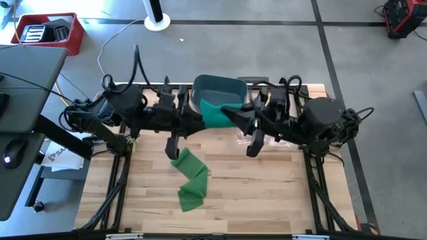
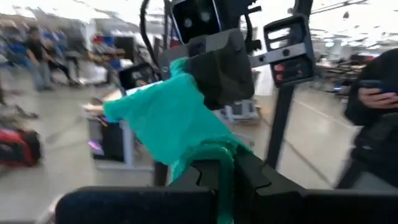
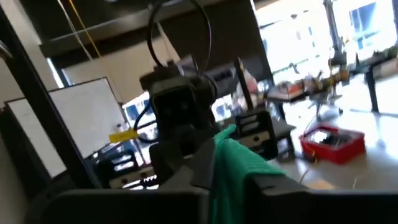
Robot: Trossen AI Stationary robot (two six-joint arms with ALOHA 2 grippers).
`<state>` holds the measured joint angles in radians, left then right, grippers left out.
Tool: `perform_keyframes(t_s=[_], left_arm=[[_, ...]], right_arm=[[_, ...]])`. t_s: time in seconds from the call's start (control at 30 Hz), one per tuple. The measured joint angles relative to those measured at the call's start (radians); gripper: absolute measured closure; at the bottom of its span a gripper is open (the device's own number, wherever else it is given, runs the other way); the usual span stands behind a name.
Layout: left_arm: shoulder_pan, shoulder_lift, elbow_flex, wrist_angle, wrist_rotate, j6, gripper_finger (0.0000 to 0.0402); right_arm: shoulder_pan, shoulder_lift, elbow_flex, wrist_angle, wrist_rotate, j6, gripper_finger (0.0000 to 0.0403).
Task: Roll bandage
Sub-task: Roll the blue bandage
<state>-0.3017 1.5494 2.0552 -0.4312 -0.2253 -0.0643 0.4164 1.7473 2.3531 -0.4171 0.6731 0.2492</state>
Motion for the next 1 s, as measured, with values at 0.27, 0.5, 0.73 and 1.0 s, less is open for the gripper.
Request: perform_keyframes(t_s=[0.27, 0.5, 0.73, 1.0], left_arm=[[-0.029, 0.0, 0.0, -0.141, 0.021, -0.198, 0.0396], [-0.035, 0.002, -0.001, -0.218, 0.02, -0.297, 0.0396], [-0.036, 0.002, -0.001, -0.228, 0.033, -0.301, 0.0396], [-0.033, 0.001, -0.001, -0.22, 0.032, -0.301, 0.0396]], right_arm=[[0.0, -0.004, 0.0, -0.267, 0.07, 0.293, 0.0262], [-0.016, -0.009, 0.0, -0.495, 0.081, 0.535, 0.0248], [-0.02, -0.022, 0.002, -0.469, 0.007, 0.439, 0.0256], [-0.02, -0.051, 0.003, -0.422, -0.102, 0.413, 0.0256]])
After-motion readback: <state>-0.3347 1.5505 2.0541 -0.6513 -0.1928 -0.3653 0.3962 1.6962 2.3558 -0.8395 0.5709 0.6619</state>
